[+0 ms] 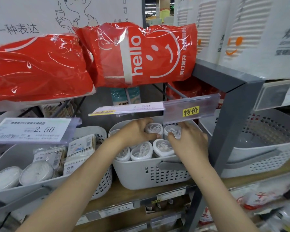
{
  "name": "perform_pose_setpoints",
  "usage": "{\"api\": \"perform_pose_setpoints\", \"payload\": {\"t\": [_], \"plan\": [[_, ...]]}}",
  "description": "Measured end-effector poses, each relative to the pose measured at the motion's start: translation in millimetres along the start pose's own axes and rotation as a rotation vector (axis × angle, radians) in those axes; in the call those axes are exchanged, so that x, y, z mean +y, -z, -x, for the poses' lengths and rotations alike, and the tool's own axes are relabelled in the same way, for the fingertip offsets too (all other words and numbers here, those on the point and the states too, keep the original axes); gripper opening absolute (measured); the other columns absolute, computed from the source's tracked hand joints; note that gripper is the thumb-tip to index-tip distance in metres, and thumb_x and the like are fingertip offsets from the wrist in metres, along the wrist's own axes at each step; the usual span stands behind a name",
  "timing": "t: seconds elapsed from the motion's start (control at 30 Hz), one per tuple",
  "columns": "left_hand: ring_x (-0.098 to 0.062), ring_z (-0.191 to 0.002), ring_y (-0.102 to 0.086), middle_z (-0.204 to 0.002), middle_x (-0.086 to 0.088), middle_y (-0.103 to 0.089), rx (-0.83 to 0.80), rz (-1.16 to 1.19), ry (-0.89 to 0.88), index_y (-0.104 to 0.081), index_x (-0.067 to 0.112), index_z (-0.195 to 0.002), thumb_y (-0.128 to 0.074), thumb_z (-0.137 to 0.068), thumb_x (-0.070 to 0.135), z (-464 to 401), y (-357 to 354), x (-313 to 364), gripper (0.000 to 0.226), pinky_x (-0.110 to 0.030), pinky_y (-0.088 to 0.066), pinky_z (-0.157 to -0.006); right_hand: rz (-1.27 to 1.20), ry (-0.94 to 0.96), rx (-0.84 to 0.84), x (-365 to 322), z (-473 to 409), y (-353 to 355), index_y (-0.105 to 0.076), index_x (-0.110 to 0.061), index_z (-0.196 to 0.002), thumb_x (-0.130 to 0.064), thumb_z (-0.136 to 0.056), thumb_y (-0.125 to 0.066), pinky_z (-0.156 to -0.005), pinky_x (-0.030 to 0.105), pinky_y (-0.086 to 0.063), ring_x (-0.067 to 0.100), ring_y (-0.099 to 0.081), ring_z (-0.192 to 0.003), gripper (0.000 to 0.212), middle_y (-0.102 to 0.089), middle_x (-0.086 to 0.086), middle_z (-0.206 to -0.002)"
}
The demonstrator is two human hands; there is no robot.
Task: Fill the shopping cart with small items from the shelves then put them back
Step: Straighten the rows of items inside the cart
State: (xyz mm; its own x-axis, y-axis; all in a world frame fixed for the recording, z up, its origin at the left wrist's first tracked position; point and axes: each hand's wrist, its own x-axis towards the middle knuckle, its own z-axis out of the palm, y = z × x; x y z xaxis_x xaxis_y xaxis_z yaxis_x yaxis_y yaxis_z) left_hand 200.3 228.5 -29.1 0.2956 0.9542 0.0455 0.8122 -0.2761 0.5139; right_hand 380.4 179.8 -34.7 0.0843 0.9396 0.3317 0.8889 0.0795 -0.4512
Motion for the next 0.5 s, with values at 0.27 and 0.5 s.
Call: {"api": "perform_pose_setpoints", "payload": {"t": [0.27,0.5], "plan": [[-0.003,-0.083,-0.057,-0.099,0.013,-0.062,-0.064,0.104,-0.009,-0.050,0.029,-0.133,-0.059,-0.088,0.038,2.0,5.6,-1.4,0.046,-0.024,-0.043,-0.079,0.034,-0.028,0.005,-0.2,0.9,-1.2,-0.058,-0.014,-0.115,-0.036,-0.094,-0.043,-0.090,0.035,-0.031,0.024,-0.050,-0.112,0.034,-0.058,0.005,-0.117],[-0.015,-0.106,-0.060,-0.121,0.005,-0.062,-0.060,0.053,0.040,-0.039,0.038,-0.138,-0.040,-0.069,0.071,-3.2,-1.9,-6.2,0.077,-0.040,-0.046,-0.097,-0.035,0.048,0.108,-1.1,6.8,0.5,-0.062,-0.017,-0.113,-0.026,-0.095,-0.042,-0.097,0.036,-0.028,0.026,-0.049,-0.110,0.029,-0.058,0.003,-0.114]]}}
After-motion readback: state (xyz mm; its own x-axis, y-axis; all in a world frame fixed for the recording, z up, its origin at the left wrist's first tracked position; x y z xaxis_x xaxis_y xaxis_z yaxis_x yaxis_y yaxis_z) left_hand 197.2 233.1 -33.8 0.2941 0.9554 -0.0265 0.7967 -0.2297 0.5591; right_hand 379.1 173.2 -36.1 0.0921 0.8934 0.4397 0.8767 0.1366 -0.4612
